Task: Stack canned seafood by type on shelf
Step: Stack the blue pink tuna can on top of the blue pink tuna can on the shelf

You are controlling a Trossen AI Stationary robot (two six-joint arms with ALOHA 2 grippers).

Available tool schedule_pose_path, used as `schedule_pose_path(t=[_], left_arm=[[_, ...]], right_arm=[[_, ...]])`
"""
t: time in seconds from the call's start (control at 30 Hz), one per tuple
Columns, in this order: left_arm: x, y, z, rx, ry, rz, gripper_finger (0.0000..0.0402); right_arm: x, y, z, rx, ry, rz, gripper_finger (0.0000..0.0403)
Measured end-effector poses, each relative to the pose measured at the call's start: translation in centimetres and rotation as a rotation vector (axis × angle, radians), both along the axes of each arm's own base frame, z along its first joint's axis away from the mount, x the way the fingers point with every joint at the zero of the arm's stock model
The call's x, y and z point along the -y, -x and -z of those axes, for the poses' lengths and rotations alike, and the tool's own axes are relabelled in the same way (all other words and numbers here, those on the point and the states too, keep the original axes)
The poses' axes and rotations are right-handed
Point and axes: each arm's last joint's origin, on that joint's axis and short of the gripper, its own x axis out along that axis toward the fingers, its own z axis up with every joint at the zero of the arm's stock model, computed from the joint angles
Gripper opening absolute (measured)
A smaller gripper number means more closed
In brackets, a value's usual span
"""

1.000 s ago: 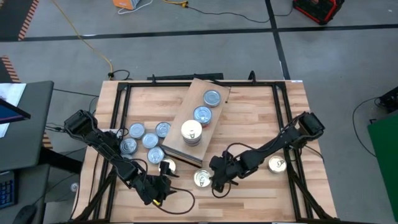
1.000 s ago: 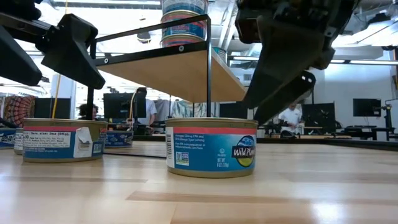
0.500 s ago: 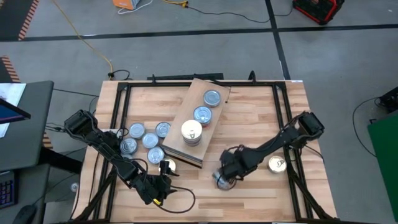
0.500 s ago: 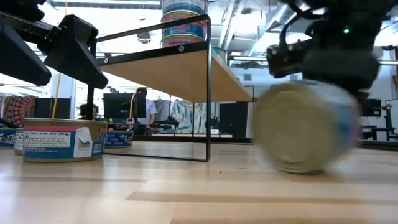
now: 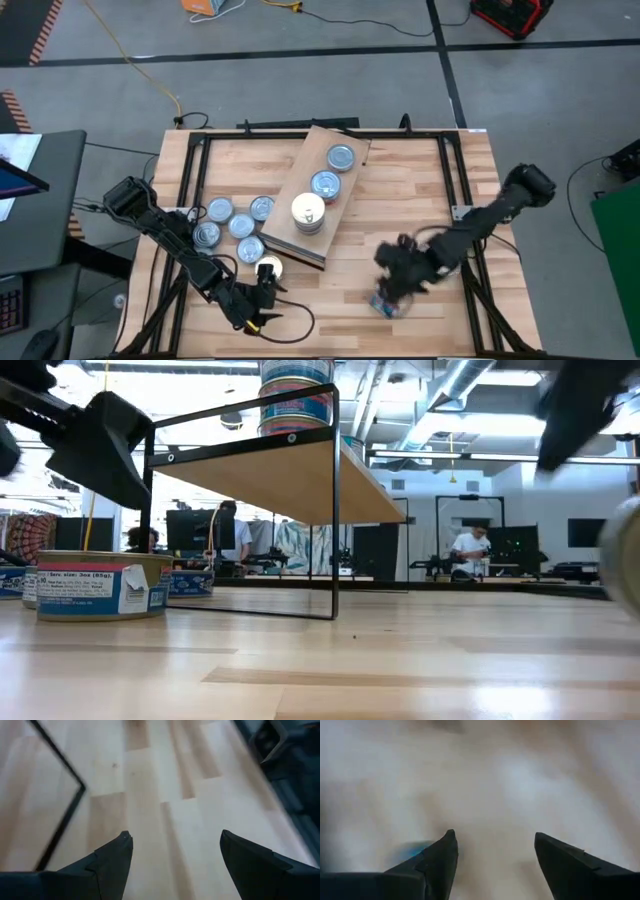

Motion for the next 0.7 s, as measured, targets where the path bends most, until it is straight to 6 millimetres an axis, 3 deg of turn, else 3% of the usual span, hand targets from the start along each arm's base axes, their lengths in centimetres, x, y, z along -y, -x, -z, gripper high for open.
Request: schedule_pose_path(t=[0.07, 0.17, 0.33, 0.47, 0.7], left_arm=[[0.2, -0.1, -0.3, 0.022, 0.023, 0.022, 0.029], [0.3, -0.3, -0.5, 0.047, 0.026, 0.038, 0.029], [-0.3, -0.9, -0.7, 0.053, 0.002, 0.027, 0.029], [-0.7, -1.6, -1.0, 0.05, 0.019, 0.022, 0.029], [-0.9, -2.2, -1.7, 0.02, 0.036, 0.035, 0.029]], right_arm=[[-1.7, 0.6, -0.5, 0.058, -0.059, -0.051, 0.0285], [-3.8, 1.2, 0.7, -0.004, -0.092, -0.003, 0.0285], [-7.5, 0.7, 1.8, -0.184, 0.042, 0.063, 0.0285], [-9.9, 0.0, 1.2, -0.307, 0.192, 0.067, 0.0285], [-12.7, -1.0, 0.0, -0.252, 0.173, 0.007, 0.0285]])
